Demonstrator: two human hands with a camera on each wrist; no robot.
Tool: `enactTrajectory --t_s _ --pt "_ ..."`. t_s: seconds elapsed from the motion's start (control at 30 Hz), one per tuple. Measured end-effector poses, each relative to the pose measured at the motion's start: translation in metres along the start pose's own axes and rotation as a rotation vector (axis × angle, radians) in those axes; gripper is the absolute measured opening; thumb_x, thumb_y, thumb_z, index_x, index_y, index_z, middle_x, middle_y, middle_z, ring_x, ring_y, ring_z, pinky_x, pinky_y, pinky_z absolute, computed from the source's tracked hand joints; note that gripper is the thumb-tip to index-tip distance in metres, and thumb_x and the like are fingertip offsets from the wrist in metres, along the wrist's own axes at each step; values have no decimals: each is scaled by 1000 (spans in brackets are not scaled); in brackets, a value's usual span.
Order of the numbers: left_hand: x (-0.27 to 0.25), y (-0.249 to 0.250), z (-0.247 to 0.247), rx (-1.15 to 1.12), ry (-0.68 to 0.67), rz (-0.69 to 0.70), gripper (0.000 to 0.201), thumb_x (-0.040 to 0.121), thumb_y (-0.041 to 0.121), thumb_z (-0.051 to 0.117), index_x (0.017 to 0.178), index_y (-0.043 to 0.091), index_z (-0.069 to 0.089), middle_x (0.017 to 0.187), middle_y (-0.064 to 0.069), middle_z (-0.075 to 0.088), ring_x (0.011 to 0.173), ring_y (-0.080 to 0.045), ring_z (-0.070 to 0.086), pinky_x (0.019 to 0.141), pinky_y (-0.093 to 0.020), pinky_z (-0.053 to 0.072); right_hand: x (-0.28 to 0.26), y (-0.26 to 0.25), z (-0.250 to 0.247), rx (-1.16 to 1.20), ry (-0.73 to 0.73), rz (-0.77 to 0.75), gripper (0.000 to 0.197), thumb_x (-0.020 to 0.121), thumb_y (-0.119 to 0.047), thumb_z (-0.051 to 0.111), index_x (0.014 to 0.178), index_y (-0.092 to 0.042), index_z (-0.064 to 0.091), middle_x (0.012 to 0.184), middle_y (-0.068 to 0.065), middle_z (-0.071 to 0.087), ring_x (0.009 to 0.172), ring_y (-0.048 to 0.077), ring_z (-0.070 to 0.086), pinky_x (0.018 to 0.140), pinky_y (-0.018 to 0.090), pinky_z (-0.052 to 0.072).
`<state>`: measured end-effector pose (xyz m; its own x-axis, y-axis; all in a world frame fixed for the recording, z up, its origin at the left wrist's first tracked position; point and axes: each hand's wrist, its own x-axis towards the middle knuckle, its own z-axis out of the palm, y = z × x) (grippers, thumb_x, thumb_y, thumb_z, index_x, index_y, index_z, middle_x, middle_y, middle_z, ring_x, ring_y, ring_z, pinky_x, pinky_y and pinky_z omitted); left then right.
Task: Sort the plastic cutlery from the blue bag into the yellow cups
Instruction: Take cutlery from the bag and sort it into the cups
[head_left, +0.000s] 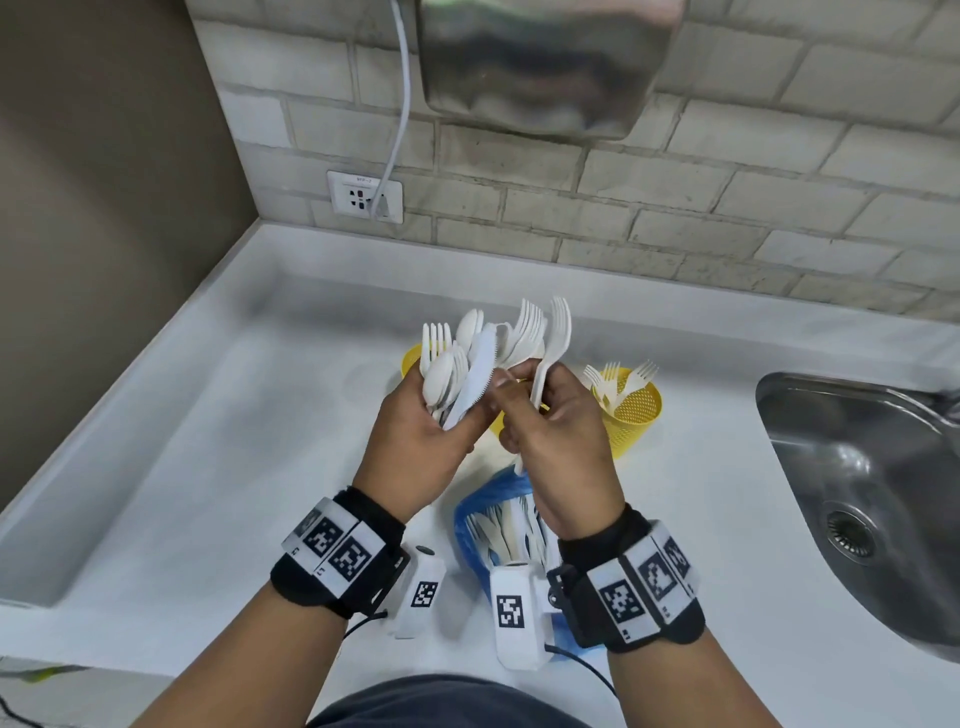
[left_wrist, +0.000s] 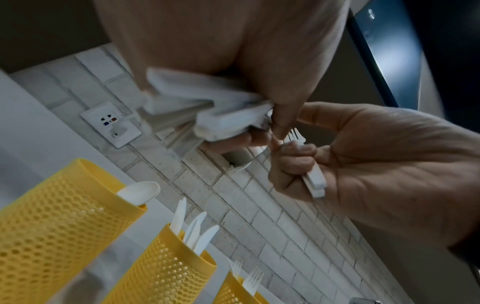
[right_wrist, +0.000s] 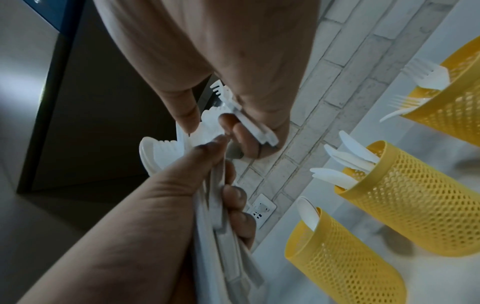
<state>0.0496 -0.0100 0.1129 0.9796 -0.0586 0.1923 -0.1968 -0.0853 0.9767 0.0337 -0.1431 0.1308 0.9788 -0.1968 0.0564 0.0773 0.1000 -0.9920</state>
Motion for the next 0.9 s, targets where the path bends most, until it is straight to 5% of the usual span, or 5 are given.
enactTrajectory --t_s 0.27,0.43,0.63,0.9 --pt "-4 3 0 41 -12 18 38 90 27 78 124 20 63 85 26 70 75 5 66 70 -12 49 5 1 -2 -58 81 -90 15 89 -19 77 80 -10 68 68 0 66 57 9 56 63 32 45" --pt "-5 4 1 30 -20 42 33 90 21 77 115 35 60 87 28 70 76 5 66 71 -14 50 8 0 -3 -145 39 -149 32 81 -34 80 90 -5 70 85 17 72 84 40 68 82 54 58" --pt "-5 3 -1 -13 -38 34 27 89 23 79 110 25 62 79 25 69 71 3 66 67 -12 49 9 -3 -4 -120 81 -113 24 91 -19 76 80 1 66 59 -1 63 55 12 56 62 34 48" --pt "-5 2 -4 -54 -49 3 19 89 20 78 102 17 64 74 12 70 61 -7 64 55 -18 49 12 -3 -6 26 83 -8 17 97 -8 65 80 -12 67 55 1 49 55 18 44 62 35 41"
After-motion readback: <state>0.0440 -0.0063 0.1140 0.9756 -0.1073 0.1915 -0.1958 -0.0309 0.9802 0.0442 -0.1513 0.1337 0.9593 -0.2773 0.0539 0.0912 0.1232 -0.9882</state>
